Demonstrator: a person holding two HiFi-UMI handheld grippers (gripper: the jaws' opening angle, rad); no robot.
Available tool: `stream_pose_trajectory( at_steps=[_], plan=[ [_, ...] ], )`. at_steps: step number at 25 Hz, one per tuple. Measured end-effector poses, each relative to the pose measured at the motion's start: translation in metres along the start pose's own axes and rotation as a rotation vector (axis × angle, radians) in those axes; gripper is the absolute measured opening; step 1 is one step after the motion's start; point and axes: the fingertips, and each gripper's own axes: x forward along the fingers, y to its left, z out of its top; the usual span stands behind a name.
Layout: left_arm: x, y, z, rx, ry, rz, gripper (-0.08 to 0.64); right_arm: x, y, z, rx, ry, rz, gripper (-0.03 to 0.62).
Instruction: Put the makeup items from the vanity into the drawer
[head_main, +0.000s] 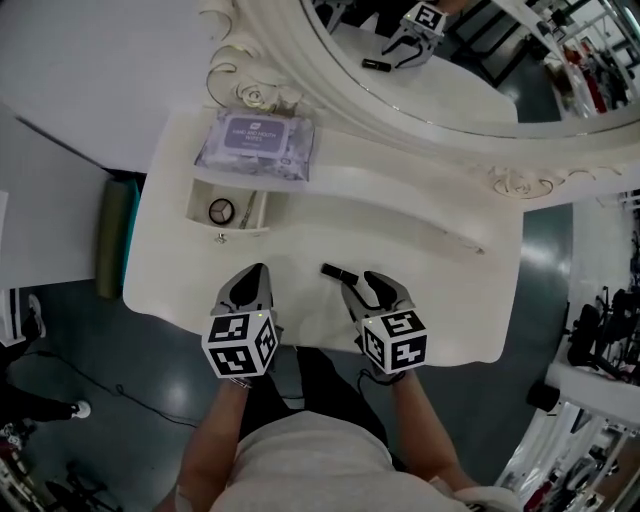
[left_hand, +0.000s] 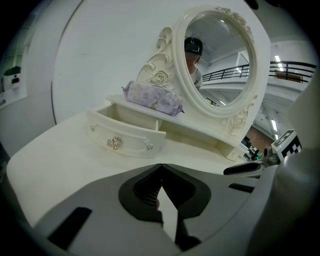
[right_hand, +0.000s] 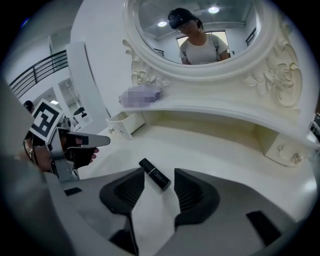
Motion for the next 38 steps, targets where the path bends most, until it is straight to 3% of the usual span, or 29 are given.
stream_pose_trajectory(
  at_steps=[8, 12, 15, 22, 25, 30, 38],
  plan=[
    [0.009, -0.003, -0.016, -0.066, 0.009, 0.051, 0.006, 0.023, 0.004, -0.008, -0.192, 0.111, 0.13, 0.196],
    [0.01, 0.001, -0.018, -0.08, 0.009, 0.072, 0.005, 0.028, 0.008, -0.01, -0.281, 0.133, 0.139, 0.193],
    [0.009, 0.003, -0.019, -0.086, 0.011, 0.082, 0.005, 0.03, 0.009, -0.014, -0.311, 0.149, 0.134, 0.155],
    [0.006, 0.004, -0.018, -0.062, 0.023, 0.074, 0.005, 0.031, 0.006, -0.016, -0.288, 0.154, 0.111, 0.11],
    [0.004, 0.004, -0.015, -0.052, 0.019, 0.068, 0.005, 0.029, 0.007, -0.015, -0.232, 0.142, 0.116, 0.107],
    [-0.004, 0.008, -0.004, -0.027, 0.002, 0.05, 0.006, 0.021, 0.015, 0.007, -0.106, 0.055, 0.123, 0.106],
    [-0.049, 0.027, 0.041, -0.004, -0.102, 0.052, 0.006, -0.01, 0.052, 0.062, -0.062, -0.078, 0.119, 0.103]
  ],
)
